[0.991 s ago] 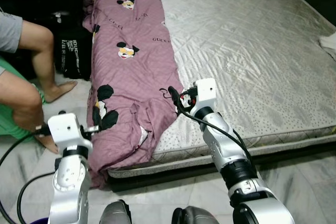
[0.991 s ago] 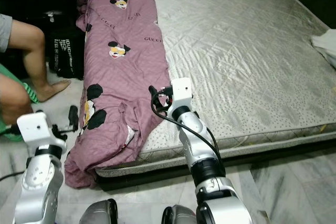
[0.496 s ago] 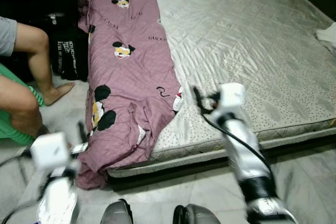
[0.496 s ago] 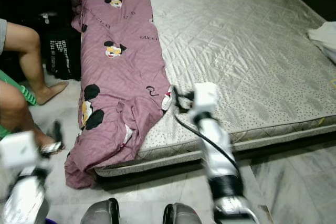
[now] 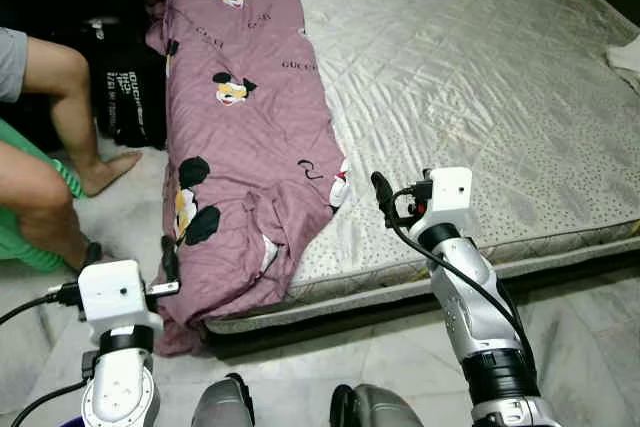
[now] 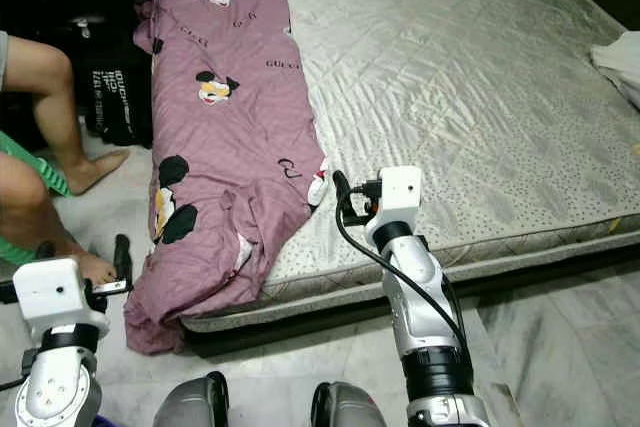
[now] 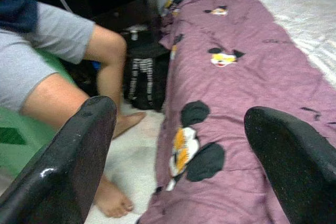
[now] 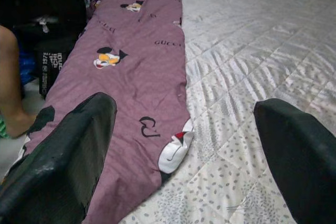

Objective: Clean up the room

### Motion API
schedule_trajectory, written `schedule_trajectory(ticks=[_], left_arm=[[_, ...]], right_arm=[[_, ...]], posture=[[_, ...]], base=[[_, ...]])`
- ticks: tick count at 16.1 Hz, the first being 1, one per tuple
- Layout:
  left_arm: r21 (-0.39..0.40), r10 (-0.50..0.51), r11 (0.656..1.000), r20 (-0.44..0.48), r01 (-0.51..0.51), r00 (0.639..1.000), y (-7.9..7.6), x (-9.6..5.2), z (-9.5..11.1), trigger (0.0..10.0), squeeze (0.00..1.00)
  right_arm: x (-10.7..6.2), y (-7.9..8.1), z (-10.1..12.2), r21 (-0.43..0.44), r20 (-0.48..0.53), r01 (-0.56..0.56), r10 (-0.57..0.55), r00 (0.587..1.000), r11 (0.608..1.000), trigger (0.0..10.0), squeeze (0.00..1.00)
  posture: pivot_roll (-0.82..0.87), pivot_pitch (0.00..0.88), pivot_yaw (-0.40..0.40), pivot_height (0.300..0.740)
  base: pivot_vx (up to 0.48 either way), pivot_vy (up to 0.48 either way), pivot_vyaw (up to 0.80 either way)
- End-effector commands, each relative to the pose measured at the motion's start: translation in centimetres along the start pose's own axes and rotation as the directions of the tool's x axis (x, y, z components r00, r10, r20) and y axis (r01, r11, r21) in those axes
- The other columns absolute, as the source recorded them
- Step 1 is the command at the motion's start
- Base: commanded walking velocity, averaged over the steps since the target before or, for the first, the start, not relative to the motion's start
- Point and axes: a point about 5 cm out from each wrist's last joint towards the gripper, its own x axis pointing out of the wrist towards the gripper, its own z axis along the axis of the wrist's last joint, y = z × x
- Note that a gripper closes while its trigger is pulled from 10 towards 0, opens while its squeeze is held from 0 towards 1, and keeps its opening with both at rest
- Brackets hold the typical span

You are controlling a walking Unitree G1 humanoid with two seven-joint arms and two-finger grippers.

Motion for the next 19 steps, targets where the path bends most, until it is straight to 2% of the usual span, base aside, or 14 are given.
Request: schedule_trajectory(ticks=[1, 6, 15, 19], left_arm=[[-0.005, -0.013, 1.0, 0.0, 0.013, 1.0, 0.1, -0.24, 0.18, 10.0, 0.0], [-0.018, -0.039, 0.999, -0.008, 0.039, 0.999, -0.29, -0.25, 0.26, 10.0, 0.0], [-0.037, -0.058, 0.998, -0.007, 0.058, 0.998, -0.55, -0.13, 0.24, 10.0, 0.0], [-0.018, -0.059, 0.998, -0.019, 0.059, 0.998, -0.73, 0.03, 0.15, 10.0, 0.0]], right_arm=[[-0.09, 0.29, 0.2, -0.018, 0.0, -0.024, 0.024, 1.0, 1.0, 10.0, 0.0], [-0.04, 0.33, 0.26, -0.025, -0.011, -0.028, 0.028, 1.0, 0.999, 10.0, 0.0], [0.38, 0.54, 0.22, -0.029, -0.023, -0.038, 0.037, 0.999, 0.999, 10.0, 0.0], [0.48, 0.53, 0.24, -0.022, -0.022, -0.034, 0.033, 0.999, 0.999, 10.0, 0.0]], posture=[[0.0, 0.171, -0.045, 0.74], [0.0, 0.178, -0.049, 0.74], [0.0, 0.167, -0.058, 0.74], [0.0, 0.167, -0.056, 0.74]], base=[[0.0, 0.0, 0.0], [0.0, 0.0, 0.35], [0.311, 0.0, 0.0], [0.259, 0.0, 0.0]])
